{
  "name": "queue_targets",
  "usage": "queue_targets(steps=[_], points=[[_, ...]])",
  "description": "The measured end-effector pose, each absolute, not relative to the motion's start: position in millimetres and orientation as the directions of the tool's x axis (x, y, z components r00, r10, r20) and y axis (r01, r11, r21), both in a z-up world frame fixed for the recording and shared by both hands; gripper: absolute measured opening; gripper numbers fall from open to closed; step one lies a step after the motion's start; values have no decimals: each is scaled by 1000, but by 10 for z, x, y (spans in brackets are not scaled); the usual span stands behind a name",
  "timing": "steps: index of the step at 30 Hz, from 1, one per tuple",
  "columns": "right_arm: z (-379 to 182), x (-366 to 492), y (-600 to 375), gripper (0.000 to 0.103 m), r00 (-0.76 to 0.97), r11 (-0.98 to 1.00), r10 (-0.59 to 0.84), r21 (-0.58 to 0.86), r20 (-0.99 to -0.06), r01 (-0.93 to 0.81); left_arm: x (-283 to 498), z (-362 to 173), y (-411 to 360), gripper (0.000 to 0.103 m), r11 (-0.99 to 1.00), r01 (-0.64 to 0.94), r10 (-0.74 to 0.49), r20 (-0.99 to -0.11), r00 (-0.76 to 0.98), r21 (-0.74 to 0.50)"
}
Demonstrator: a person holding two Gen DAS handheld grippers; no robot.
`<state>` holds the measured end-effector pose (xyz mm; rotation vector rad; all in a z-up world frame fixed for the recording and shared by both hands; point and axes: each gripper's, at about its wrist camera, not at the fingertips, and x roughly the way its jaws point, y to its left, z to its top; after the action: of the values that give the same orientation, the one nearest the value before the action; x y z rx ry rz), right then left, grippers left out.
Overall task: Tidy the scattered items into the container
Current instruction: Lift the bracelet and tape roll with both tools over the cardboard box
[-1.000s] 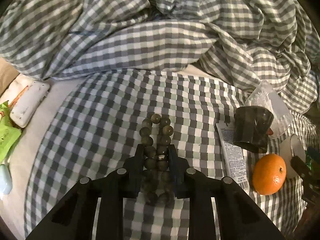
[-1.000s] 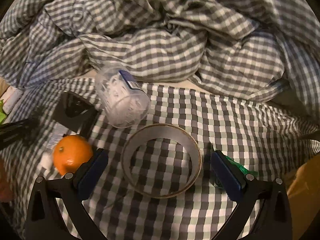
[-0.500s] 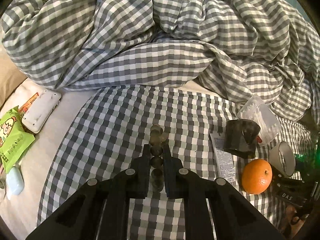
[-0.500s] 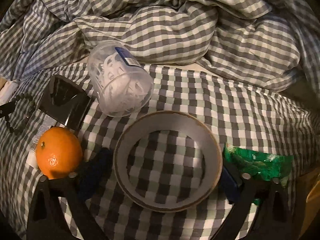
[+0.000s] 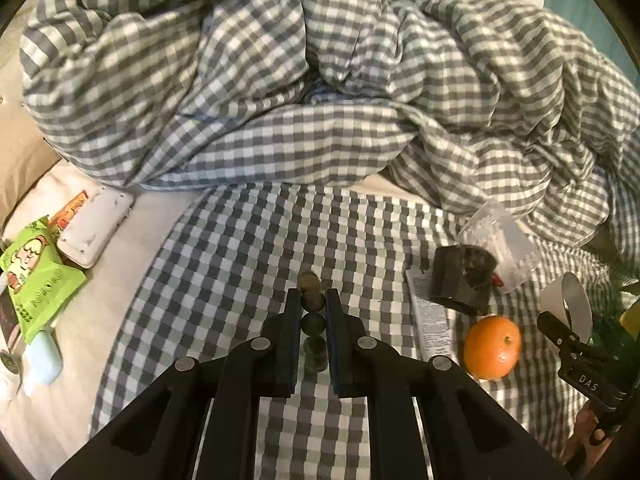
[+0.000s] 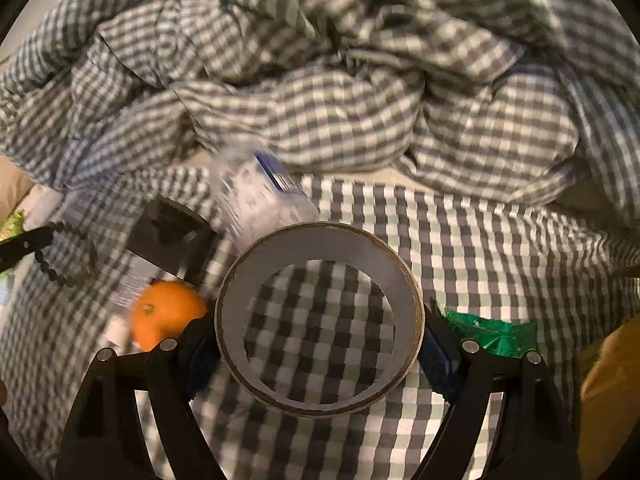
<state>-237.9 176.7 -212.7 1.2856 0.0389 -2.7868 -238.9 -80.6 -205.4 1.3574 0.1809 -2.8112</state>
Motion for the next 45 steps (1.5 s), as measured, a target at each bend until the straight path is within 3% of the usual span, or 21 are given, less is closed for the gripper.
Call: queue_targets(steps=[21,30,45], points=[[-814,-1479,1827,83,-785,-993,-117,60,-608,102,-1603,-874,-656,11,-995,33,38,-680,-733,-91],[-246,-862,2164,83,-844,-996,-84,54,-529,65,-1175,-361,-217,11,-995,-37,89,-618,-781,-97],[217,152,3064,83,-886,-996,28,59,-462,-63,-503,117,772,11,-980,-175,201,-558,-805,-100]])
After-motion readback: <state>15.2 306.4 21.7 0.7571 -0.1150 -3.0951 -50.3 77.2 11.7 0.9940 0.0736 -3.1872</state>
